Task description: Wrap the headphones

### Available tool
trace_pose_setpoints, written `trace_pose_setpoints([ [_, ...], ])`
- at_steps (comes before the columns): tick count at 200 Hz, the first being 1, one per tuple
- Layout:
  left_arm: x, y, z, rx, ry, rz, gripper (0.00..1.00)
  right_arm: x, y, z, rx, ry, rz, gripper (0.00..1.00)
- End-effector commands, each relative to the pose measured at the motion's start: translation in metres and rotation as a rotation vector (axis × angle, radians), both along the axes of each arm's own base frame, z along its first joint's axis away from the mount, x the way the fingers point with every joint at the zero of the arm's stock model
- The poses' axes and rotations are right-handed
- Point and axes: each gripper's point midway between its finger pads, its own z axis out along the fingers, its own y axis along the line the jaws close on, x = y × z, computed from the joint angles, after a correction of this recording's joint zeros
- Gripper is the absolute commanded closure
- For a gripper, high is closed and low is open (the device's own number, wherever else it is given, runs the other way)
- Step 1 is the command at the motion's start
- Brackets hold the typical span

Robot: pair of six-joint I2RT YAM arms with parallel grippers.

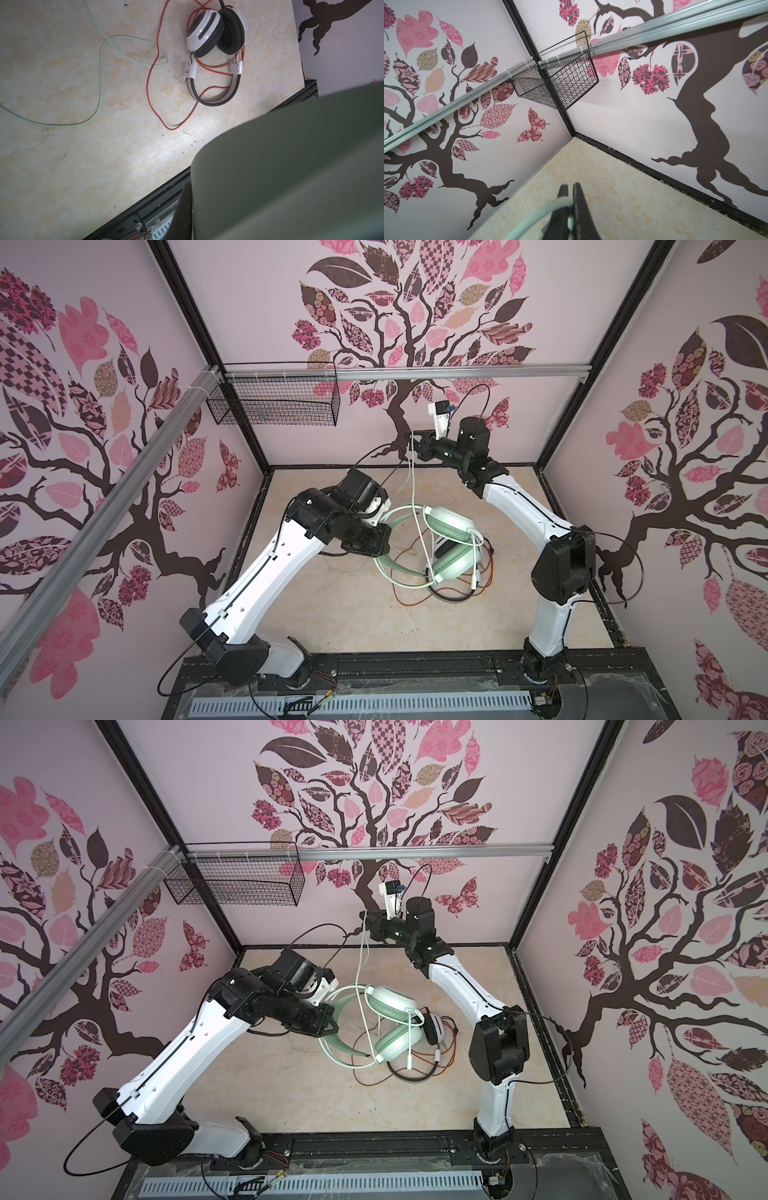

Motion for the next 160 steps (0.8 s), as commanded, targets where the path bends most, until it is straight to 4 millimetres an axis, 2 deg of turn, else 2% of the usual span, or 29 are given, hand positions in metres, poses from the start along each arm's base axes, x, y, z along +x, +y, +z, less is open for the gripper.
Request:
trace_pose_setpoints([
  [1, -0.008, -0.008, 0.01, -0.066, -0.027, -0.052, 1.0, -0.011, -0.022, 0.06, 0.035, -0.107, -0.077, 1.0],
  [38, -0.008, -0.008, 0.008, -0.065, -0.018, -0.052, 1.0, -0.008, -0.025, 0.072, 0.019, -0.118, -0.091, 1.0],
  [52, -0.009, -0.009, 0.011, -0.073, -0.021, -0.053, 1.0, -0.007, -0.024, 0.07, 0.012, -0.108, -0.093, 1.0],
  [67, -0.009, -0.008, 0.013, -0.074, -0.026, -0.052, 1.0, -0.004, -0.023, 0.059, -0.001, -0.082, -0.09, 1.0],
  [88, -0.008, -0.005, 0.018, -0.069, -0.041, -0.048, 1.0, -0.002, -0.023, 0.034, -0.018, -0.042, -0.093, 1.0],
  [119, -0.009, -0.002, 0.038, -0.084, -0.084, -0.05, 1.0, -0.002, -0.023, -0.011, -0.036, 0.035, -0.094, 1.0],
  [147, -0.008, 0.002, 0.074, -0.121, -0.169, -0.037, 1.0, -0.008, -0.021, -0.066, -0.05, 0.118, -0.062, 1.0],
  [152, -0.006, 0.003, 0.075, -0.118, -0.177, -0.029, 1.0, -0.011, -0.02, -0.074, -0.047, 0.13, -0.05, 1.0],
  [155, -0.005, 0.004, 0.085, -0.133, -0.203, -0.024, 1.0, -0.013, -0.02, -0.08, -0.046, 0.138, -0.043, 1.0],
  [160, -0.003, 0.005, 0.089, -0.136, -0.216, -0.017, 1.0, -0.017, -0.019, -0.087, -0.041, 0.146, -0.03, 1.0],
])
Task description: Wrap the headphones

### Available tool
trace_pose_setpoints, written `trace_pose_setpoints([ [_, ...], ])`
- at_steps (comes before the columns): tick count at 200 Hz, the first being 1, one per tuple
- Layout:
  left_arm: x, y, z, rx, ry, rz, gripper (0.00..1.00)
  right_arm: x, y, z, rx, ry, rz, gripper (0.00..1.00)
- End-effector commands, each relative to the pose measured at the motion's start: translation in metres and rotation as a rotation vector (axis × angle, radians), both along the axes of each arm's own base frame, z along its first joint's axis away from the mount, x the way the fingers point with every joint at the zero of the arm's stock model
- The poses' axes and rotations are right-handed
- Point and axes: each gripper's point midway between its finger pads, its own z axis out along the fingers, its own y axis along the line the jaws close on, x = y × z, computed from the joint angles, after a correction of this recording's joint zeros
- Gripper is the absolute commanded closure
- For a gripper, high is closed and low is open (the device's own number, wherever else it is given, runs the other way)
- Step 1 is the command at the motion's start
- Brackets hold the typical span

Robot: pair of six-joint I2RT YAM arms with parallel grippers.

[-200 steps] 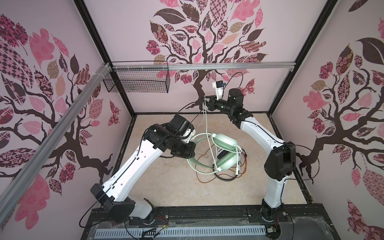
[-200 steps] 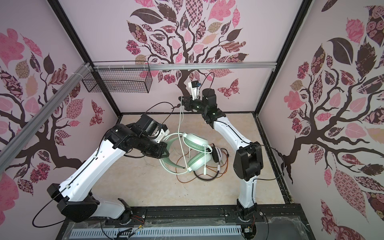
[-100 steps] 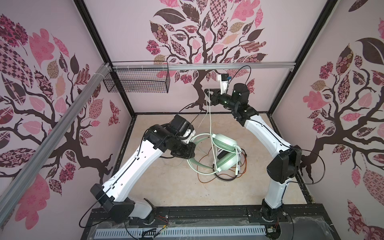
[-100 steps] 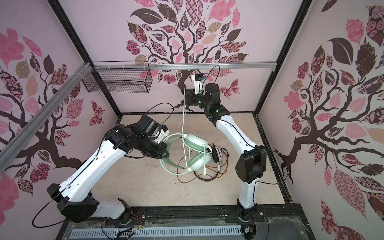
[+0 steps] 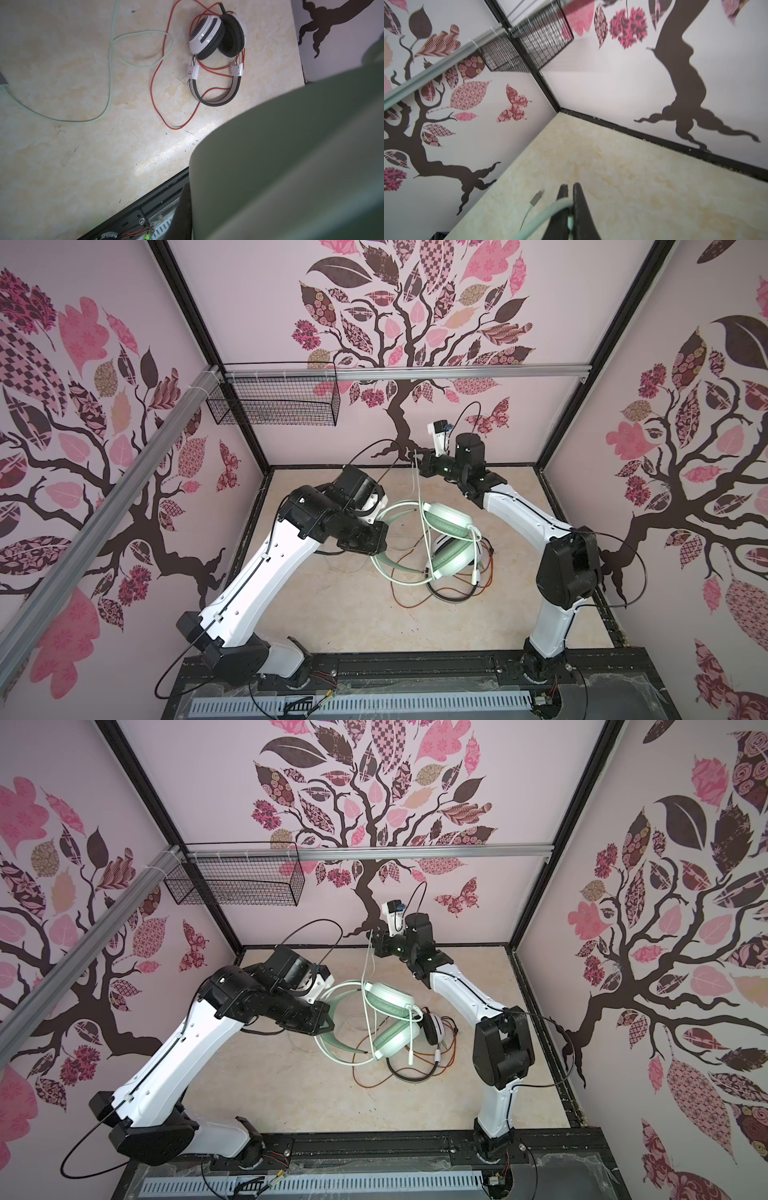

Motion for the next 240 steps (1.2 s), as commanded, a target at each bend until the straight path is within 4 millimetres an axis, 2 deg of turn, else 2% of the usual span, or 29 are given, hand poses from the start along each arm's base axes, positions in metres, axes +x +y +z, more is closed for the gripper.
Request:
trace_pose_setpoints([
  [1, -0.004, -0.004, 0.059, -0.124, -0.153, -0.045, 1.0, -0.011, -0.01, 0.009, 0.06, -0.036, -0.004, 1.0],
  [22, 0.01, -0.002, 0.075, -0.14, -0.203, -0.002, 1.0, -0.039, -0.007, -0.017, 0.119, -0.008, 0.077, 1.0],
  [61, 0.045, 0.001, 0.103, -0.17, -0.286, 0.063, 1.0, -0.103, 0.0, -0.031, 0.283, 0.016, 0.283, 0.98],
  [90, 0.064, -0.008, 0.109, -0.193, -0.294, 0.074, 1.0, -0.145, 0.012, -0.045, 0.335, 0.042, 0.401, 0.97],
  [112, 0.07, -0.016, 0.111, -0.219, -0.283, 0.068, 1.0, -0.168, 0.026, -0.052, 0.332, 0.043, 0.452, 0.92],
  [139, 0.067, -0.02, 0.116, -0.251, -0.276, 0.058, 1.0, -0.172, 0.038, -0.055, 0.345, 0.037, 0.463, 0.87],
  [180, 0.062, -0.02, 0.122, -0.276, -0.279, 0.053, 1.0, -0.156, 0.047, -0.055, 0.429, 0.022, 0.465, 0.72],
  [206, 0.061, -0.017, 0.126, -0.28, -0.294, 0.06, 1.0, -0.147, 0.05, -0.066, 0.417, 0.025, 0.445, 0.63],
  [240, 0.062, -0.013, 0.129, -0.284, -0.302, 0.071, 1.0, -0.148, 0.049, -0.086, 0.4, 0.049, 0.431, 0.55],
])
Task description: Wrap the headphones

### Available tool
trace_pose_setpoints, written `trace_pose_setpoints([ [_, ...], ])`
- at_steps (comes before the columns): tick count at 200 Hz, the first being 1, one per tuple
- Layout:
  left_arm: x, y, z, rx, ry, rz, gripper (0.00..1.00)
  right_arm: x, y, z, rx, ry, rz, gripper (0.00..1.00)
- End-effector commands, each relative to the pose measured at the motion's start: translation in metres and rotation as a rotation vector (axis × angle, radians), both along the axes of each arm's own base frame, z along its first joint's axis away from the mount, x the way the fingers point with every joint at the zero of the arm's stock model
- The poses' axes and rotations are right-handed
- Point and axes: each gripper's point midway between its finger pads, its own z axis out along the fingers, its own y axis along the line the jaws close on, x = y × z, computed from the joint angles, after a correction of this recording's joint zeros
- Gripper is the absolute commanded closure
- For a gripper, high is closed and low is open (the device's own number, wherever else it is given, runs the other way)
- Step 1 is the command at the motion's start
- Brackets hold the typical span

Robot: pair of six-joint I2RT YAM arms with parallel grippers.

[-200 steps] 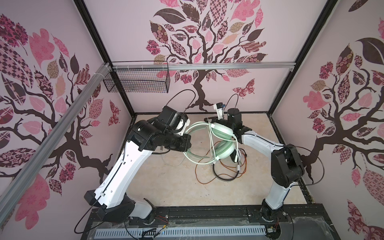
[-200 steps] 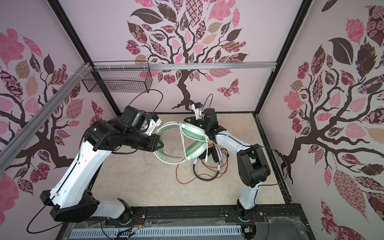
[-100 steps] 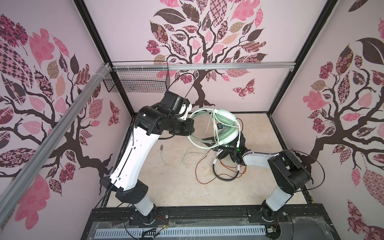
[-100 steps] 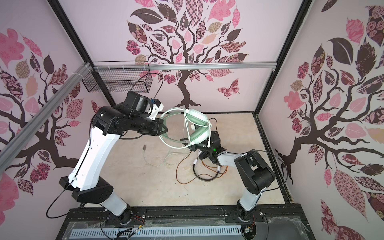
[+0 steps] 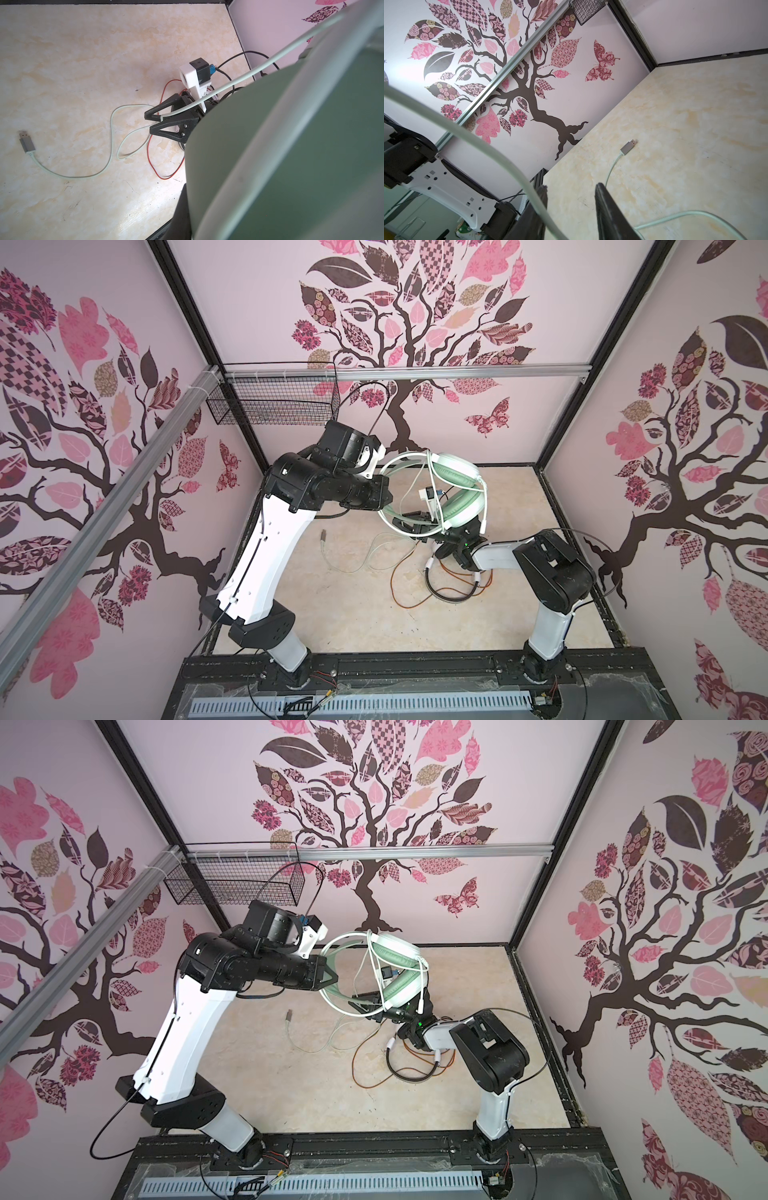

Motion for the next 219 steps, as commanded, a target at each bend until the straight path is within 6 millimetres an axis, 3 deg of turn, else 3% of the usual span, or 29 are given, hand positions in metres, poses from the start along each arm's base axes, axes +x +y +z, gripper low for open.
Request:
trace_pose_setpoints([
  [1, -0.003, -0.001, 0.049, -0.129, -0.135, -0.01, 1.0, 0.004, -0.002, -0.006, 0.013, -0.025, -0.015, 0.55],
  [41, -0.002, -0.004, 0.051, -0.144, -0.132, -0.017, 1.0, 0.008, -0.004, -0.027, 0.006, 0.014, -0.041, 0.49],
  [93, -0.003, -0.001, 0.05, -0.137, -0.135, -0.011, 1.0, 0.022, -0.003, -0.056, -0.014, 0.081, -0.093, 0.49],
  [132, -0.002, -0.001, 0.048, -0.132, -0.131, -0.008, 1.0, 0.015, -0.005, -0.072, 0.007, 0.122, -0.103, 0.51],
  [163, 0.0, -0.002, 0.047, -0.132, -0.125, -0.008, 1.0, 0.004, -0.002, -0.074, 0.018, 0.131, -0.094, 0.64],
  [197, 0.002, -0.001, 0.045, -0.127, -0.124, -0.003, 1.0, -0.008, -0.003, -0.071, 0.041, 0.123, -0.085, 1.0],
  [219, 0.008, 0.003, 0.044, -0.125, -0.122, 0.015, 1.0, -0.022, -0.008, -0.072, 0.042, 0.131, -0.085, 1.0],
])
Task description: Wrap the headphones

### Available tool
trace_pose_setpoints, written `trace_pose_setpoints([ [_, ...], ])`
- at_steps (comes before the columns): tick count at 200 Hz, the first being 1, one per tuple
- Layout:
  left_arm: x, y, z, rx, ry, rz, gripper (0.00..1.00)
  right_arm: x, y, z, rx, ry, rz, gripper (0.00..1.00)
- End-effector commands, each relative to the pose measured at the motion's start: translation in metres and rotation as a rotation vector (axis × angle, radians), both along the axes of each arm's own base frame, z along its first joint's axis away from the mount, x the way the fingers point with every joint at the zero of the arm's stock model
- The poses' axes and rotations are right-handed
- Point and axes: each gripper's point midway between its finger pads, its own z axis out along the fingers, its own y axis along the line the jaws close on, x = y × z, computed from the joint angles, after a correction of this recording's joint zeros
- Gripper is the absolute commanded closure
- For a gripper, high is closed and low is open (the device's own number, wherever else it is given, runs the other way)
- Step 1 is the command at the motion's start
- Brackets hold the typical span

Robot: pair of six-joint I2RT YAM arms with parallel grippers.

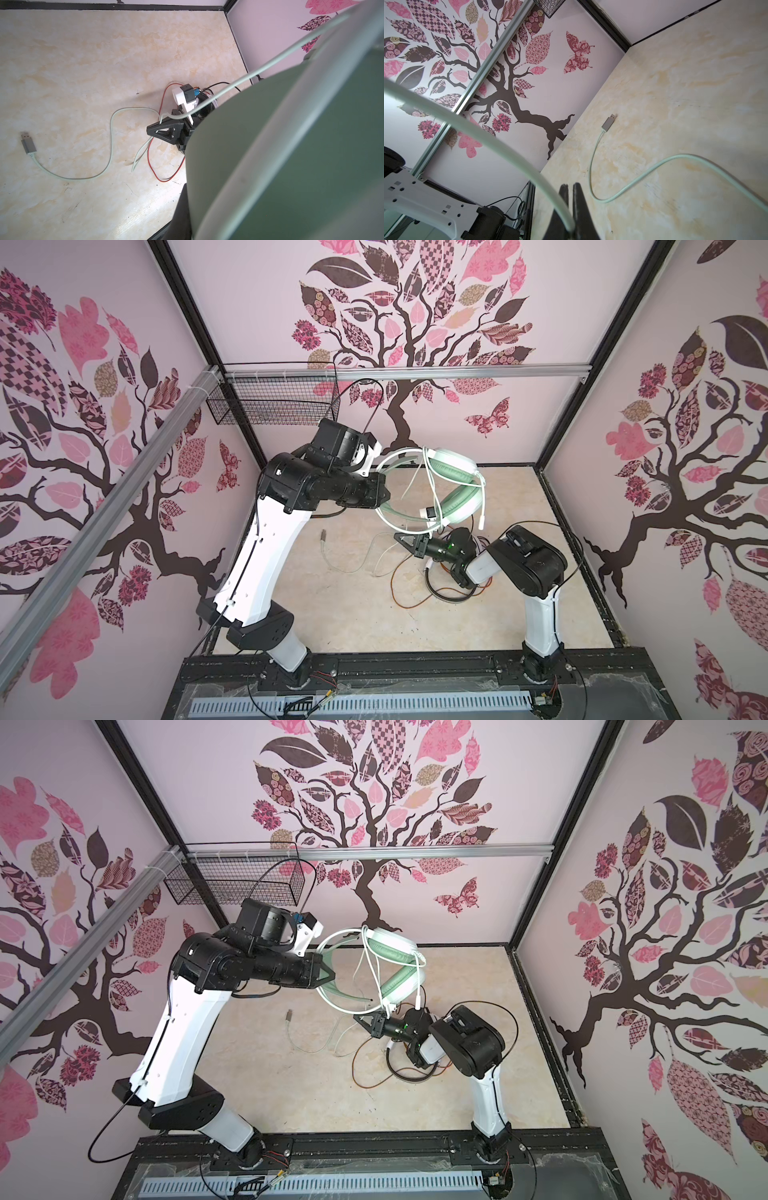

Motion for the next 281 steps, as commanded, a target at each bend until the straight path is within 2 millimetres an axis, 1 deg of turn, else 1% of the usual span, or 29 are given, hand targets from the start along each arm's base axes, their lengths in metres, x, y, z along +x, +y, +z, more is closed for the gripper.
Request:
trace_pose_setpoints([
  [1, 0.006, -0.001, 0.039, -0.109, -0.114, 0.002, 1.0, -0.013, -0.004, 0.005, 0.031, -0.028, -0.003, 1.0],
  [21, 0.016, 0.003, 0.037, -0.121, -0.1, 0.021, 1.0, -0.029, -0.01, -0.003, -0.005, 0.002, -0.017, 1.0],
  [44, 0.029, 0.009, 0.035, -0.121, -0.097, 0.048, 1.0, -0.052, -0.014, -0.014, -0.079, 0.016, -0.026, 1.0],
  [70, 0.04, 0.016, 0.029, -0.094, -0.097, 0.075, 1.0, -0.081, -0.021, -0.016, -0.153, -0.011, -0.027, 1.0],
  [90, 0.052, 0.026, 0.022, -0.059, -0.097, 0.111, 1.0, -0.105, -0.021, -0.017, -0.23, -0.055, -0.009, 1.0],
  [108, 0.063, 0.039, 0.015, -0.027, -0.092, 0.15, 1.0, -0.125, -0.022, -0.021, -0.344, -0.097, -0.009, 1.0],
  [121, 0.07, 0.051, 0.009, 0.009, -0.091, 0.188, 1.0, -0.135, -0.025, -0.021, -0.42, -0.122, -0.016, 1.0],
  [146, 0.078, 0.065, 0.003, 0.068, -0.102, 0.24, 1.0, -0.153, -0.038, -0.005, -0.47, -0.17, -0.022, 1.0],
  [176, 0.083, 0.077, -0.004, 0.134, -0.108, 0.286, 1.0, -0.162, -0.057, 0.017, -0.496, -0.209, -0.043, 1.0],
  [197, 0.085, 0.084, -0.014, 0.174, -0.102, 0.314, 1.0, -0.166, -0.066, 0.04, -0.511, -0.251, -0.047, 1.0],
  [214, 0.083, 0.087, -0.026, 0.197, -0.089, 0.329, 1.0, -0.162, -0.073, 0.057, -0.56, -0.281, -0.079, 1.0],
  [227, 0.081, 0.09, -0.037, 0.238, -0.084, 0.343, 1.0, -0.156, -0.08, 0.066, -0.64, -0.291, -0.104, 1.0],
  [233, 0.08, 0.092, -0.043, 0.262, -0.08, 0.354, 1.0, -0.155, -0.081, 0.072, -0.67, -0.302, -0.107, 1.0],
  [253, 0.079, 0.095, -0.062, 0.323, -0.068, 0.384, 1.0, -0.15, -0.08, 0.079, -0.782, -0.306, -0.083, 1.0],
  [281, 0.077, 0.091, -0.077, 0.41, -0.082, 0.402, 1.0, -0.142, -0.078, 0.087, -0.869, -0.313, -0.074, 1.0],
])
